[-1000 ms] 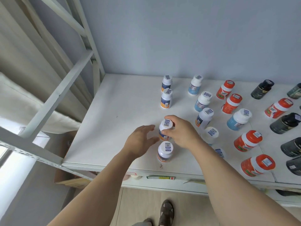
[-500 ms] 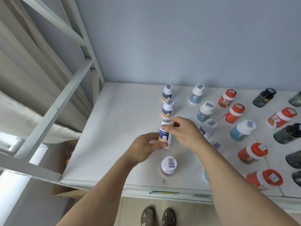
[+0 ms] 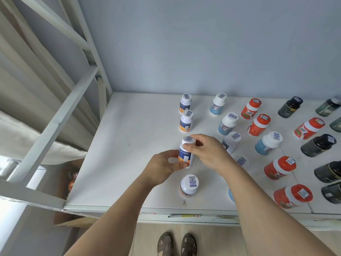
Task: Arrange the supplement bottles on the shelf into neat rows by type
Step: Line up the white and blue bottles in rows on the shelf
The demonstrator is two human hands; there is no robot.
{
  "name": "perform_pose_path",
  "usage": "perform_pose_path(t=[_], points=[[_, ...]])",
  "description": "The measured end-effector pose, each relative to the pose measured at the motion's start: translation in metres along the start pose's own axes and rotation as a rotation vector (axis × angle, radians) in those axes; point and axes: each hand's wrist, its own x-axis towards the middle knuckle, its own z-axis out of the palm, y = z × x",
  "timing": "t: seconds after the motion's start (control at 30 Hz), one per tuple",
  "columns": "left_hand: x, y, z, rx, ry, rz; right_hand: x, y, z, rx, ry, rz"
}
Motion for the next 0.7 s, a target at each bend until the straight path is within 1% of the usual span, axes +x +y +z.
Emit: perform_pose_path(t=[0.13,0.23,0.37,0.47,0.57,0.63,0.7], points=[[0.007,-0.009,-0.005,0.287,0.053,0.048,-0.004,0.010,0.003,-0.001,-0.033,0.011],[0.008,-0.012,-0.008,0.397,0.059,0.061,-0.008,0.015,0.007,-0.010,-0.048,0.010],[0.008,-0.011,-0.012,0.450,0.060,0.089,-0.011,0.018,0.011,-0.033,-0.047,0.046],[0.012,-0.010,-0.016,0.427,0.067,0.086,-0.010,0.019,0.011,-0.032,-0.042,0.072],[0.017,-0.007,-0.021,0.398,0.066,0.093,-0.011,0.009,0.005,-0.042,-0.094,0.105],[0.023,-0.005,-0.024,0.370,0.077,0.093,-0.008,-0.003,-0.002,-0.004,-0.132,0.109],[0.030,-0.001,-0.028,0.348,0.093,0.088,0.003,-0.013,-0.009,0.036,-0.076,0.083]])
